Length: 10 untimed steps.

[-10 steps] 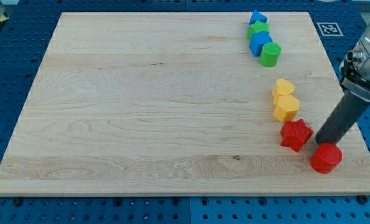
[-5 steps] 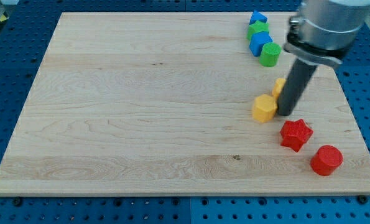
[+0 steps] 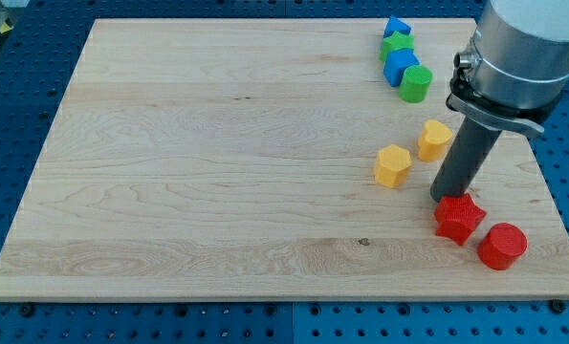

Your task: Move the yellow hexagon to the center

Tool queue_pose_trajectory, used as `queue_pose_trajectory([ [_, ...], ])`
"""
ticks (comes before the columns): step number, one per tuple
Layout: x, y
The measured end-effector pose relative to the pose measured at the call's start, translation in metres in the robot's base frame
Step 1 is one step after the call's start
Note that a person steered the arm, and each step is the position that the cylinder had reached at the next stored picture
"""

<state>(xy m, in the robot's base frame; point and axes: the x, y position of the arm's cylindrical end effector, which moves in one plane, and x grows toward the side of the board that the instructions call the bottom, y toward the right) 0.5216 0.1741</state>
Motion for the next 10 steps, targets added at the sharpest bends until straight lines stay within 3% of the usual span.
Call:
queue_pose_trajectory([
  [2,0.009,0.0],
  [7,-0.028,-0.022],
  [10,-0.067,-0.145],
])
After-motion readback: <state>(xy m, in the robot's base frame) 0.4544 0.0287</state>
